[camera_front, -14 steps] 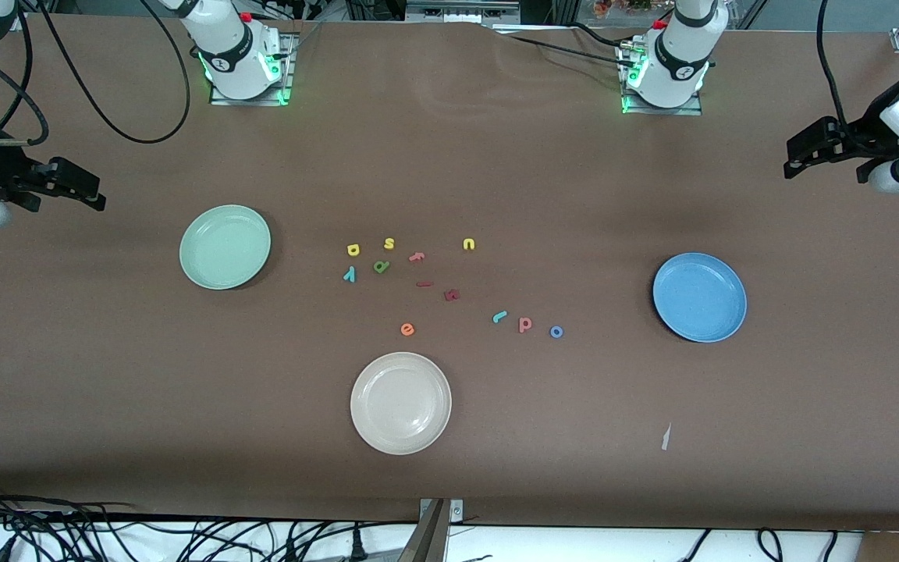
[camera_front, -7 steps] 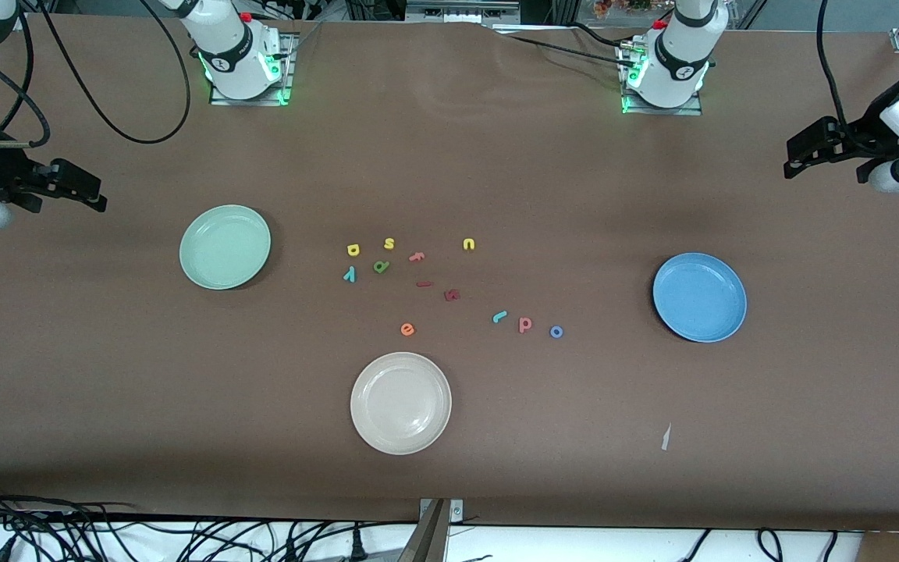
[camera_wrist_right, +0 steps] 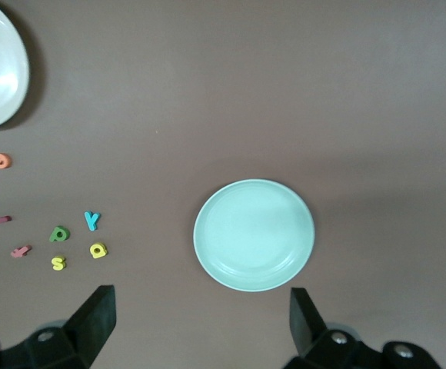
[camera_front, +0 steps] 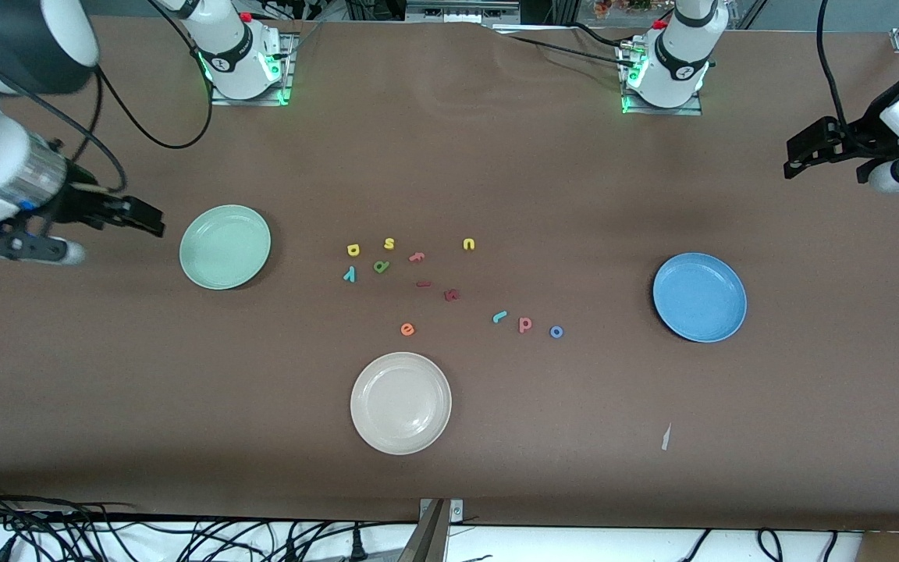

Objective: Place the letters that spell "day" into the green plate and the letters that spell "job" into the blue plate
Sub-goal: 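Grasp the green letter p with the right gripper while the left gripper reaches letters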

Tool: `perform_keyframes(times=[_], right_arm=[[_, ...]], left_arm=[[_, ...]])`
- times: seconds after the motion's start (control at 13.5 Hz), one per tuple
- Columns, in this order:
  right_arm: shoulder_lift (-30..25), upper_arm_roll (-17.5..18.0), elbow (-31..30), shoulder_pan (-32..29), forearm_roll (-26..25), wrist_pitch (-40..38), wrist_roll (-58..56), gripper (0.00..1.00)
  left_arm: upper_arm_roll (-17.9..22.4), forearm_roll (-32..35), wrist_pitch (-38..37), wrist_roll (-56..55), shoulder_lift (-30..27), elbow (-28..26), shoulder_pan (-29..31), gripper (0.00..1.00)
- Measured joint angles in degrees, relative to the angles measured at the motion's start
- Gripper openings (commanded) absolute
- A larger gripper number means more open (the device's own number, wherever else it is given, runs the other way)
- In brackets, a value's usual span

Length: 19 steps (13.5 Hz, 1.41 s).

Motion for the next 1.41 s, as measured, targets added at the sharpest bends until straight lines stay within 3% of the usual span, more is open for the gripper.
perform_keyframes(times=[0.37,0.74,0.81,1.04,1.41], right_arm=[[11.2,0.1,-0.6,6.4,0.0,8.9,15.9,1.00],[16.8,0.3,-1.9,15.5,0.0,14.5,43.1,0.99],[17.5,0.4,-3.1,18.2,0.0,17.0,48.5,0.98],[19.2,0.4,-7.2,23.9,-0.1,24.4,57.6,0.77],[20.1,0.4,-12.7,24.7,0.0,34.7,60.3,0.73]], left_arm=[[-0.3,-1.1,0.1,0.0,0.9,0.1,-0.2,1.00],[-0.5,-5.4,0.8,0.1,2.4,0.2,-0.2,1.00],[-0.8,-6.0,2.1,0.1,2.4,0.3,-0.4,1.00],[-1.3,-6.9,5.4,0.1,3.2,0.3,-3.4,1.00],[-1.5,-6.9,13.5,0.1,13.1,-0.4,-11.6,1.00]])
